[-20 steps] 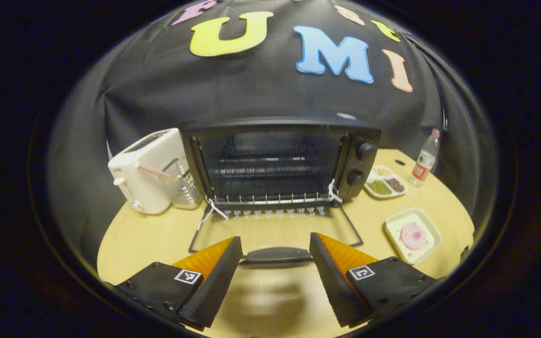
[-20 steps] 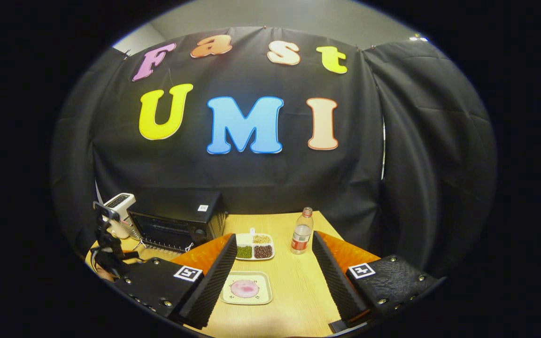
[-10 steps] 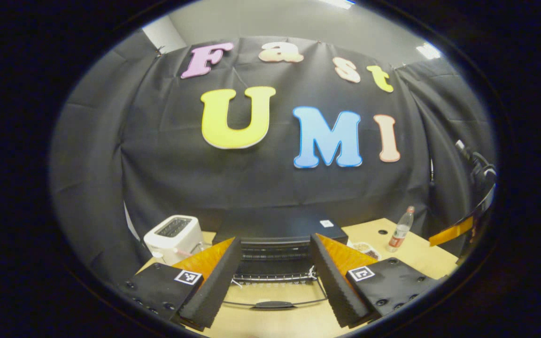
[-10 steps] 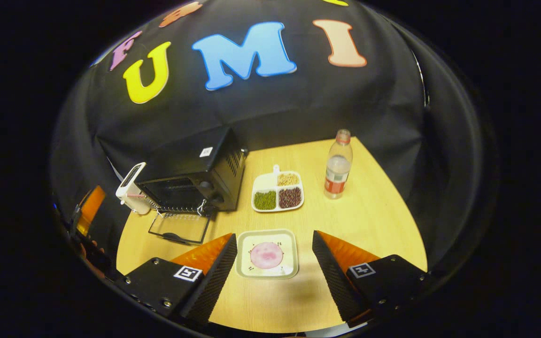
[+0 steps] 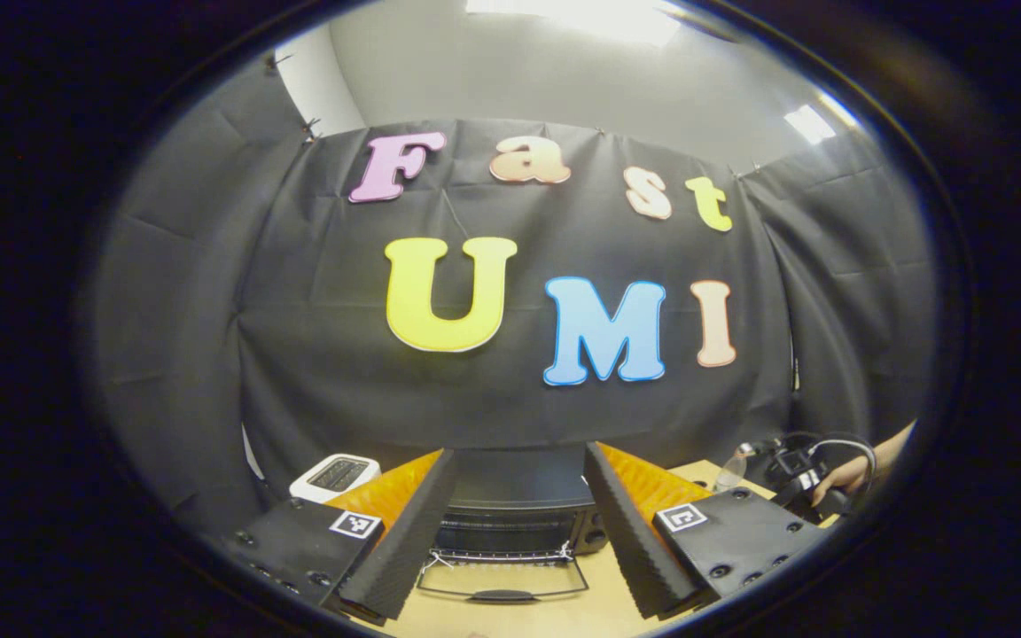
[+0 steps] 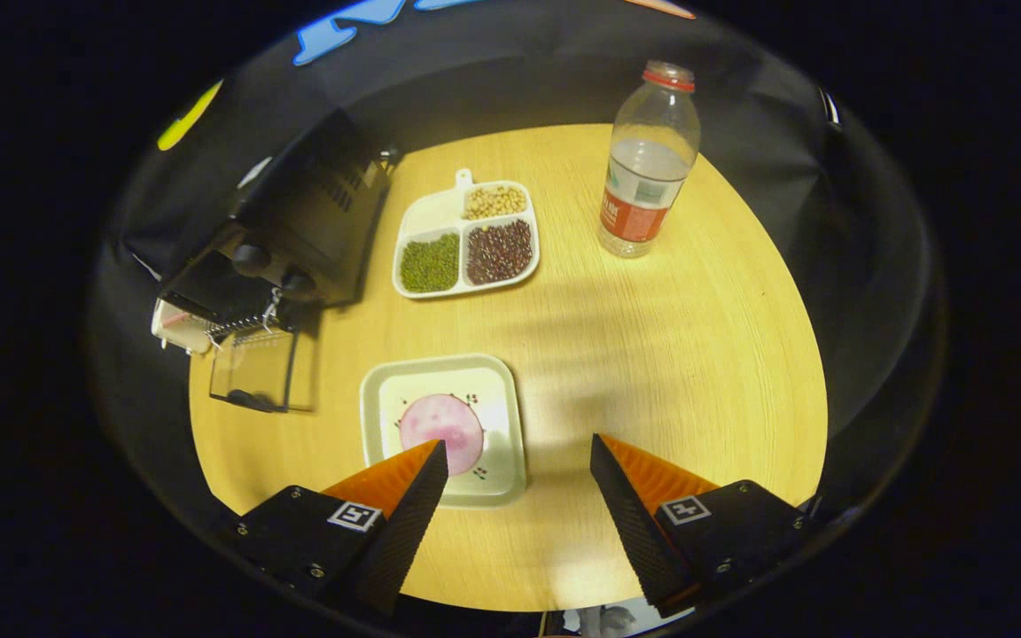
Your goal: Open the electric oven with the left hand, put the food in, and close the electric oven.
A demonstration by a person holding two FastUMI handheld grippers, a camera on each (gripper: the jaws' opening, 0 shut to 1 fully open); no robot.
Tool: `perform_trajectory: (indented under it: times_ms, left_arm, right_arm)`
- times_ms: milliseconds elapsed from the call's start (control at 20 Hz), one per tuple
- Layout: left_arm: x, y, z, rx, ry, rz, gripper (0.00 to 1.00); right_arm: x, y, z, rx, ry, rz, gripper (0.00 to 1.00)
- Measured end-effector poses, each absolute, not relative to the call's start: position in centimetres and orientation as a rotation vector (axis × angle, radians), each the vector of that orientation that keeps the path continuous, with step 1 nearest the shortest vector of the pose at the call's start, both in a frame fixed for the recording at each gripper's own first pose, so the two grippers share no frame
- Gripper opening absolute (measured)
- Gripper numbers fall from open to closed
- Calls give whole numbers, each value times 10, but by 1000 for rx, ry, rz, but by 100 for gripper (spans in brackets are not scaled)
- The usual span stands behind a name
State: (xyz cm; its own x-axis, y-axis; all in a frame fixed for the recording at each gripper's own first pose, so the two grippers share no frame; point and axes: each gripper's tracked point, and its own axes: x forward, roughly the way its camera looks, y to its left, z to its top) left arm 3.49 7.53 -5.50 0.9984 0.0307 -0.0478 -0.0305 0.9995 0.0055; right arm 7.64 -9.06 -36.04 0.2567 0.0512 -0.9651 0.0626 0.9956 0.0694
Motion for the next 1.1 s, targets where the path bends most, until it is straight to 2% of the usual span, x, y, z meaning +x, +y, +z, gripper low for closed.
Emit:
perform_trajectory:
  times_ms: [150, 200, 400, 450, 600, 650, 850, 950, 1000, 1050, 1100]
  left_arm:
    - [28, 85, -56, 10, 53, 55, 92]
    - [26, 88, -58, 9, 62, 64, 100]
    - [20, 101, -65, 21, 88, 98, 98]
    - [18, 104, -66, 25, 94, 106, 94]
    - [18, 109, -64, 15, 96, 126, 97]
    - [18, 109, -63, 9, 96, 130, 100]
    - [20, 98, -60, -22, 93, 133, 100]
    - [21, 92, -59, -25, 89, 133, 100]
    - [20, 87, -58, -23, 88, 132, 100]
    - [17, 83, -58, -20, 88, 132, 100]
    - [16, 80, -56, -15, 88, 133, 100]
  right_arm:
    - [86, -92, -385, 74, 1368, -22, 99]
    - [87, -91, -393, 69, 1388, -24, 99]
    - [92, -97, -416, 31, 1430, -41, 99]
    - [93, -98, -420, 28, 1435, -46, 99]
    - [92, -99, -430, 22, 1451, -56, 98]
    - [91, -97, -432, 26, 1449, -48, 97]
    - [96, -91, -432, 26, 1417, 1, 87]
    - [93, -86, -431, 71, 1436, 22, 29]
    - [94, -87, -428, 74, 1445, 37, 18]
    - [93, -90, -428, 108, 1457, 21, 18]
    - [93, -89, -434, 148, 1465, 21, 2]
